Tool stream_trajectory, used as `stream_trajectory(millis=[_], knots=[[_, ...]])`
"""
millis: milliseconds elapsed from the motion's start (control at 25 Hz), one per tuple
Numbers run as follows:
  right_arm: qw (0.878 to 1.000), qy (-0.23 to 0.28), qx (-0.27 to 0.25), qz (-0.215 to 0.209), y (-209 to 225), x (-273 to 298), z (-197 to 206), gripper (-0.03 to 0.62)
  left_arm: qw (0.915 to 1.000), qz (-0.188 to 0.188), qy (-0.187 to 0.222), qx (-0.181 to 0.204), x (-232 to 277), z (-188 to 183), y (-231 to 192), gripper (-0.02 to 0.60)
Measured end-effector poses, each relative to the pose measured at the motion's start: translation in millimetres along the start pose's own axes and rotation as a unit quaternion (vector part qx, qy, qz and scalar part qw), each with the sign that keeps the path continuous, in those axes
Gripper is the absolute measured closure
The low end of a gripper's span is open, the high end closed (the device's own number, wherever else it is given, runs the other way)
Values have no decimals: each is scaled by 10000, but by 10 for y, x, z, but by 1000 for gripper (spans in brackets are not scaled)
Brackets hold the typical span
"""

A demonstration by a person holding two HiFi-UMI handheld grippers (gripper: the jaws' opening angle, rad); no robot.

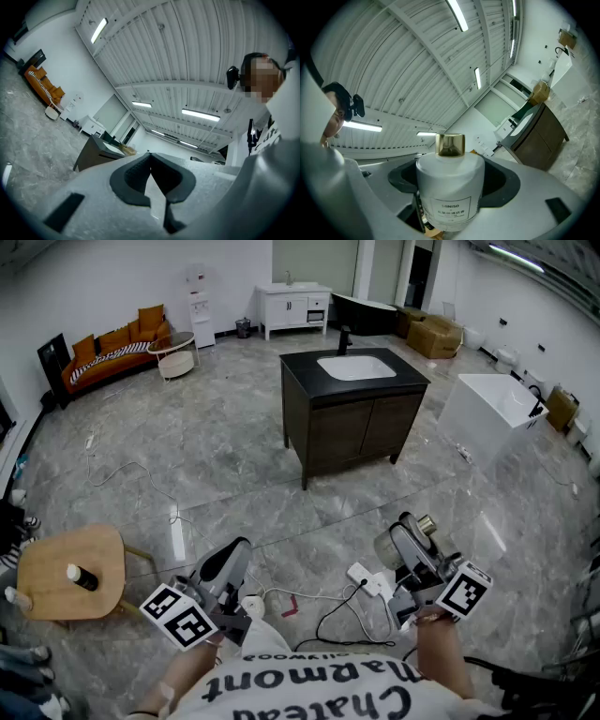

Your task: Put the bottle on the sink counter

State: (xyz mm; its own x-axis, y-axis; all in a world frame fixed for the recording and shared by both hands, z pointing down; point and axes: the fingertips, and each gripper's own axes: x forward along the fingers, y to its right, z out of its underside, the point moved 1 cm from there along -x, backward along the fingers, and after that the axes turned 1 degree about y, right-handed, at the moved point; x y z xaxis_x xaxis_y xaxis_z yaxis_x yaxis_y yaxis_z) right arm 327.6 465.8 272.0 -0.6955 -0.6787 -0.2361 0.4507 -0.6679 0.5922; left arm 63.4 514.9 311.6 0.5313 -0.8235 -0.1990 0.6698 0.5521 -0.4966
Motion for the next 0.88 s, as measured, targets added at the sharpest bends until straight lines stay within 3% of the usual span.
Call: stream_trajectory(millis=[480,880], knots=[[9999,36,-89,61,233,642,71,250,10000,4,-47,-67,232,-206,-639,566],[9991,381,-155,70,511,2062,-52,250,9998,179,61,-6,862,-1049,-1884,566]])
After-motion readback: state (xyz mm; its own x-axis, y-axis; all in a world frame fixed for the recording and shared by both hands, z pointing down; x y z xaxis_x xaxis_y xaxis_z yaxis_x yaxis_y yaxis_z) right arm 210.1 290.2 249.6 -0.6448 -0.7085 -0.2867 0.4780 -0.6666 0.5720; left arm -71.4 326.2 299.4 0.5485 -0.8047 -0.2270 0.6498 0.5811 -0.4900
